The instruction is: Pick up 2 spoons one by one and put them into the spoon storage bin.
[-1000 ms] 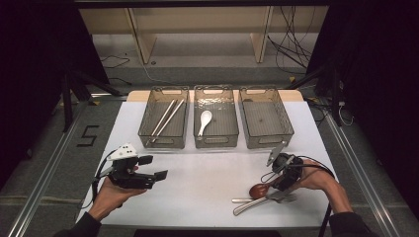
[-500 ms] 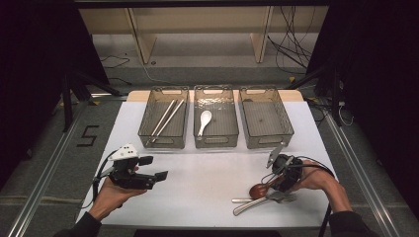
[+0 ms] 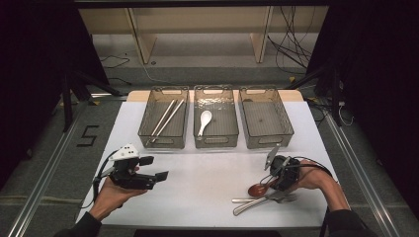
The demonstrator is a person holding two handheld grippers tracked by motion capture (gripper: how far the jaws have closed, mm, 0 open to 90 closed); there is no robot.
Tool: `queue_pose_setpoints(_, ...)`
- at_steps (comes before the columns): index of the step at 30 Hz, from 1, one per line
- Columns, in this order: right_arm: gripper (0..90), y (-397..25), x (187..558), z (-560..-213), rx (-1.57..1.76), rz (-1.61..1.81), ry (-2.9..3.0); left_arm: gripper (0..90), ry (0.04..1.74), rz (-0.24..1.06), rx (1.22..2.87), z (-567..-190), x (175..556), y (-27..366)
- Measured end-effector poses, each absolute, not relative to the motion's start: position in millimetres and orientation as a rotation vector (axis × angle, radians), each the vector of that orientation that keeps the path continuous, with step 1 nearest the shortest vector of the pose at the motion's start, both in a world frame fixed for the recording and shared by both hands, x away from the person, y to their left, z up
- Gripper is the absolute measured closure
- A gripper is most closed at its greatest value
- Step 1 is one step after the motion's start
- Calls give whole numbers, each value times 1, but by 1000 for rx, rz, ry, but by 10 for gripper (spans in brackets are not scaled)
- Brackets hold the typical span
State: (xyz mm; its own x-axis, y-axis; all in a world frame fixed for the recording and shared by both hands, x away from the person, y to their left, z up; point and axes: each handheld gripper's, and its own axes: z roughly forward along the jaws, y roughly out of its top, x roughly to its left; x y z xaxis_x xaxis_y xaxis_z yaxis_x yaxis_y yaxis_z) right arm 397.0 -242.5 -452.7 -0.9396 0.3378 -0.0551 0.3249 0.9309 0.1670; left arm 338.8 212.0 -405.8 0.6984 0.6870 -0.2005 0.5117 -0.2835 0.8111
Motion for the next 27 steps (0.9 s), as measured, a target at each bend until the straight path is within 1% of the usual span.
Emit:
queue_pose_setpoints(14,801,-240,394,-452,413,258,3043,183,922,229,1954,-406,339,212)
queue_pose_setpoints(18,819,-240,394,-452,375,267,3039,183,921,230,1953,-405,339,212)
queue_pose_setpoints(27,826,-239,394,-449,359,302,2954,183,933,236,1944,-406,340,214)
